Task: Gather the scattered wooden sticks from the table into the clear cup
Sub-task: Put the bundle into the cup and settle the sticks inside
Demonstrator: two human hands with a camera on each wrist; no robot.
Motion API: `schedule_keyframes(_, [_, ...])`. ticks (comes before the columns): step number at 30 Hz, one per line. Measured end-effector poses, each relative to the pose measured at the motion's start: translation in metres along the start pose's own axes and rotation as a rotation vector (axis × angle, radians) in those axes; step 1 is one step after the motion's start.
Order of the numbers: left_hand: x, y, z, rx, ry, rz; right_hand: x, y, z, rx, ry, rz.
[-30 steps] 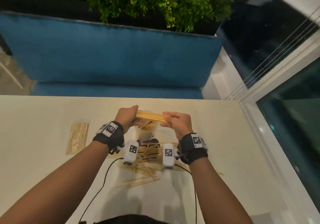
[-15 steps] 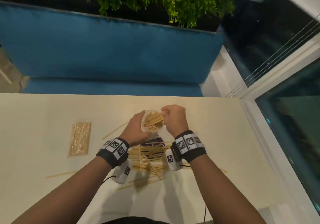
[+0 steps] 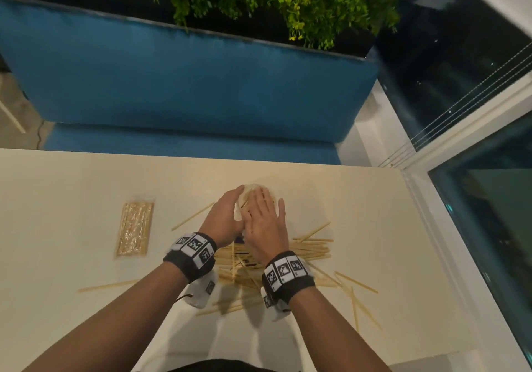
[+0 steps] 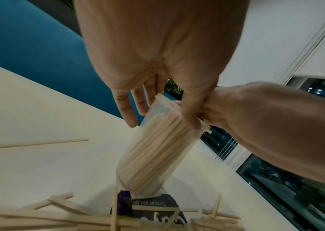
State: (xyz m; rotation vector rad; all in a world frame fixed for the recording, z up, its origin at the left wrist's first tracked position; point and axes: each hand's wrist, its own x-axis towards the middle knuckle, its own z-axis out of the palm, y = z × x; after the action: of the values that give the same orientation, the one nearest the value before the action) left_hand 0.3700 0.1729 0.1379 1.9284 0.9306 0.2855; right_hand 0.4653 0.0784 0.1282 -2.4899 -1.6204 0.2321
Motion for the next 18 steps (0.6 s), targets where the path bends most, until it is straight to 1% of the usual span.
schedule_keyframes(3, [0.001, -0.003, 0.000, -0.002, 0.009, 0.016, -0.001, -0.004, 0.001, 0.100, 0.087, 0.066])
schedule_keyframes(6, [0.002, -0.006, 0.000, 0.001, 0.001, 0.018, -0.007, -0.006, 0.009, 0.122, 0.053, 0.052])
schedule_keyframes(9, [0.002, -0.007, 0.001, -0.013, 0.006, 0.004, -0.012, -0.005, 0.009, 0.215, 0.154, 0.090])
schedule_keyframes(10, [0.002, -0.007, 0.001, -0.009, 0.009, 0.006, -0.013, -0.004, 0.009, 0.229, 0.165, 0.110])
schedule_keyframes(13, [0.002, -0.007, 0.003, 0.000, 0.019, 0.015, -0.011, -0.003, 0.013, 0.197, 0.078, 0.111])
schedule_keyframes(14, [0.002, -0.008, 0.003, 0.000, 0.019, 0.018, -0.009, -0.002, 0.015, 0.209, 0.079, 0.105])
schedule_keyframes(16, [0.002, -0.009, 0.003, 0.012, 0.015, 0.017, -0.007, -0.002, 0.013, 0.289, 0.148, 0.122])
schedule_keyframes(18, [0.003, -0.010, 0.003, 0.026, 0.011, 0.016, -0.008, -0.003, 0.010, 0.312, 0.193, 0.145])
